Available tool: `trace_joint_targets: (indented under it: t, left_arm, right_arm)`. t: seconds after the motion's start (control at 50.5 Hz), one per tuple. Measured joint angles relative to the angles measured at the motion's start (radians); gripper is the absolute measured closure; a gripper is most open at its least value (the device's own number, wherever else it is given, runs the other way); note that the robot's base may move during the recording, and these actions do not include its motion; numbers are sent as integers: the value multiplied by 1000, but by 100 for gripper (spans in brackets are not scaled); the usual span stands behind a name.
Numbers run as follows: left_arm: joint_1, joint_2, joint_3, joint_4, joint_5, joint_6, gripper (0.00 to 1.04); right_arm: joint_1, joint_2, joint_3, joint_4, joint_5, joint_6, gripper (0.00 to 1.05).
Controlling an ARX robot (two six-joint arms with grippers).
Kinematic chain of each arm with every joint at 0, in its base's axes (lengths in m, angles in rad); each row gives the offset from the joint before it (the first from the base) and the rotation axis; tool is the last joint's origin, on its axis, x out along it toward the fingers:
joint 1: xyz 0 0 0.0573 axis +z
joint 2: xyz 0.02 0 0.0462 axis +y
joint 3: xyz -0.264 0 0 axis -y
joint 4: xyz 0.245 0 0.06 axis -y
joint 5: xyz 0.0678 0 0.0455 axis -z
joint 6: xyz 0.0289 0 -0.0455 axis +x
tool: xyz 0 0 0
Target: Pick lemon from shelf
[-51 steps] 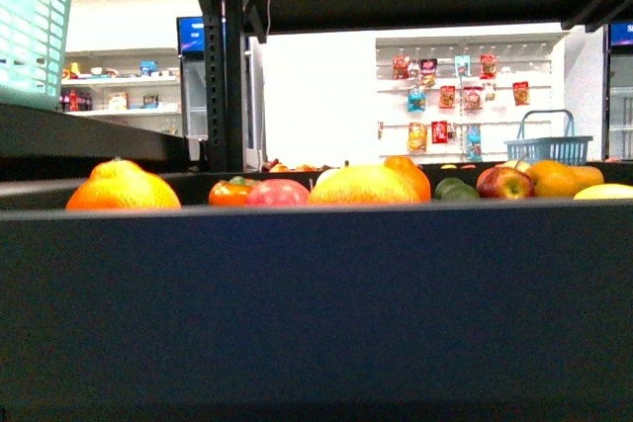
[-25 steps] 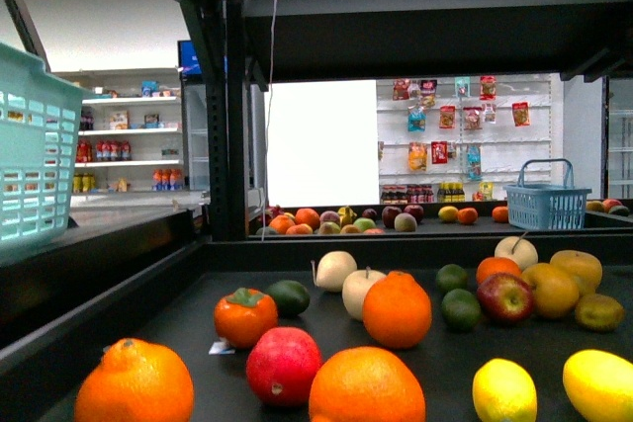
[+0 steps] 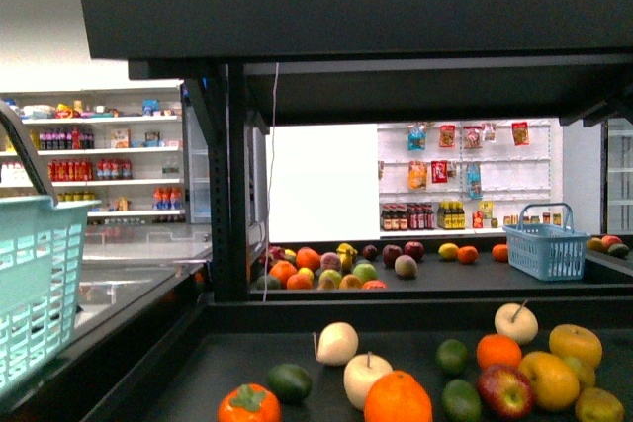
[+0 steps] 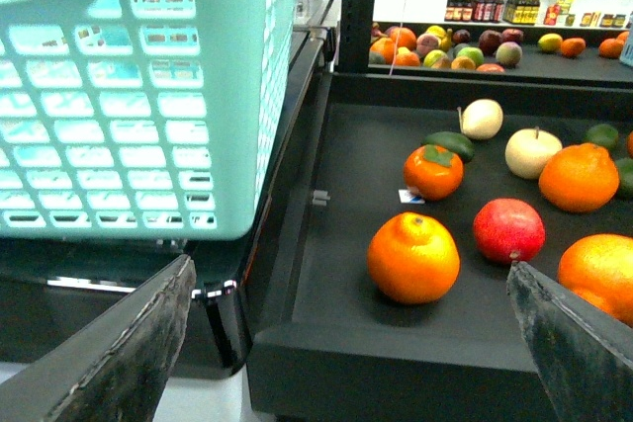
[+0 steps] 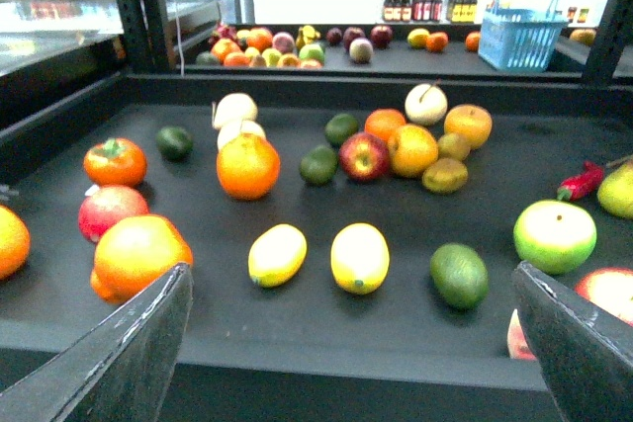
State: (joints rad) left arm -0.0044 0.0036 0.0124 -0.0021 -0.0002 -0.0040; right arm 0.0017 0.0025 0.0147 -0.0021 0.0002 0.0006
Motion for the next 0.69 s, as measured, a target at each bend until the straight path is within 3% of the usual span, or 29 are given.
trace_joint_targets:
  t: [0.633, 0.693]
  left_arm:
    - [0, 0, 0, 0, 0, -1, 8]
    - [7, 61, 33, -72, -1, -154, 8]
  right_arm:
    - [0, 0, 0, 0, -1, 0, 8]
    - [0, 0, 0, 0, 0, 0, 8]
